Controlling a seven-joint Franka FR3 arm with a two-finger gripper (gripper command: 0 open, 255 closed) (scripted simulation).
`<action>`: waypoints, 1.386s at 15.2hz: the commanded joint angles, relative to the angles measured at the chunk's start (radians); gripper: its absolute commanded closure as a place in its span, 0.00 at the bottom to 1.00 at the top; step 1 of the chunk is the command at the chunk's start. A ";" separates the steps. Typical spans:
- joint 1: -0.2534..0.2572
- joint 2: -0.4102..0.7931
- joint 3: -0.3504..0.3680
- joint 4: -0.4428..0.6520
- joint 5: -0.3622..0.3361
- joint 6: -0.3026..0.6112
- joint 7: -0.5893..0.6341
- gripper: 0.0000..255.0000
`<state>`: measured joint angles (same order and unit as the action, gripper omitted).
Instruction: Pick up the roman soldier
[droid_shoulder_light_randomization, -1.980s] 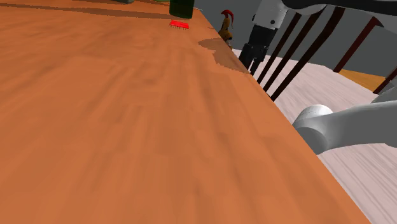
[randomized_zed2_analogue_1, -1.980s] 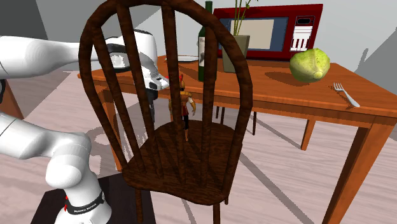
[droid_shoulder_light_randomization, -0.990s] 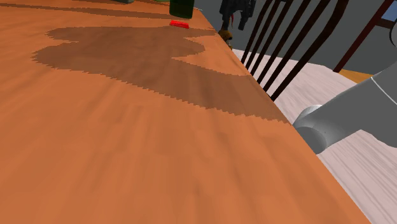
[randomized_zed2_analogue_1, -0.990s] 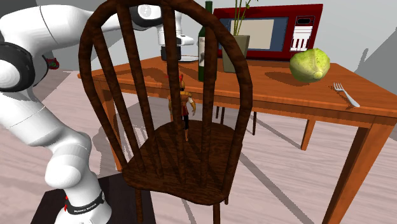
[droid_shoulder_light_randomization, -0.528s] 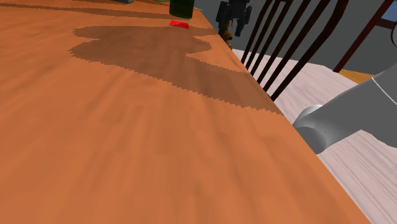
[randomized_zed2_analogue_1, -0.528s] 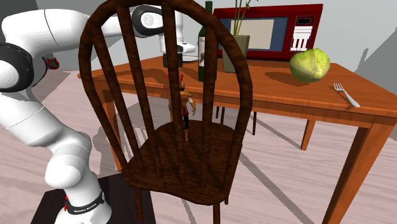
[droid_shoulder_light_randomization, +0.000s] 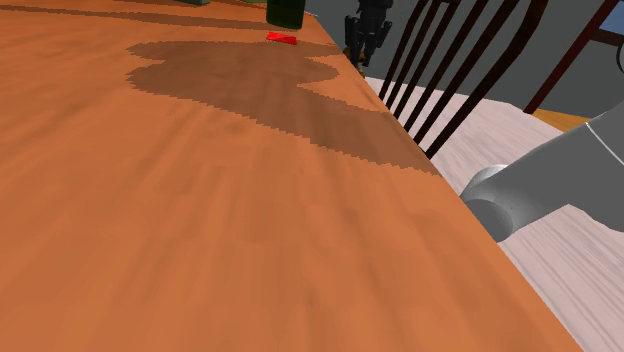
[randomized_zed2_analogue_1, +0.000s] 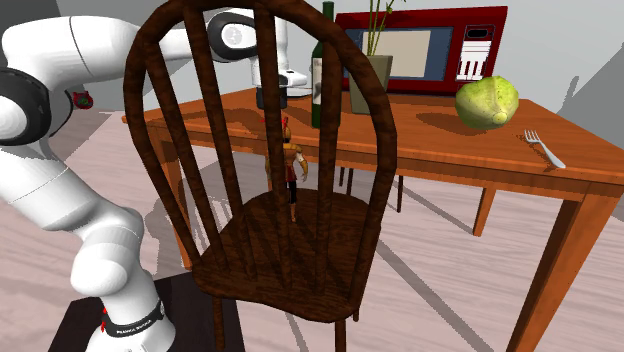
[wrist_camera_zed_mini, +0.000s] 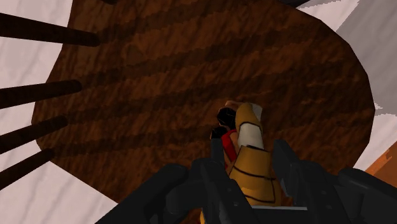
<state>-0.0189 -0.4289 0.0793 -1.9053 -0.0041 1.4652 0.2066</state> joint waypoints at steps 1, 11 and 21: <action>0.000 0.001 0.000 -0.001 0.000 0.000 0.000 1.00; -0.001 0.041 0.001 0.136 -0.003 -0.096 0.000 1.00; -0.003 0.103 0.004 0.314 -0.007 -0.213 0.001 1.00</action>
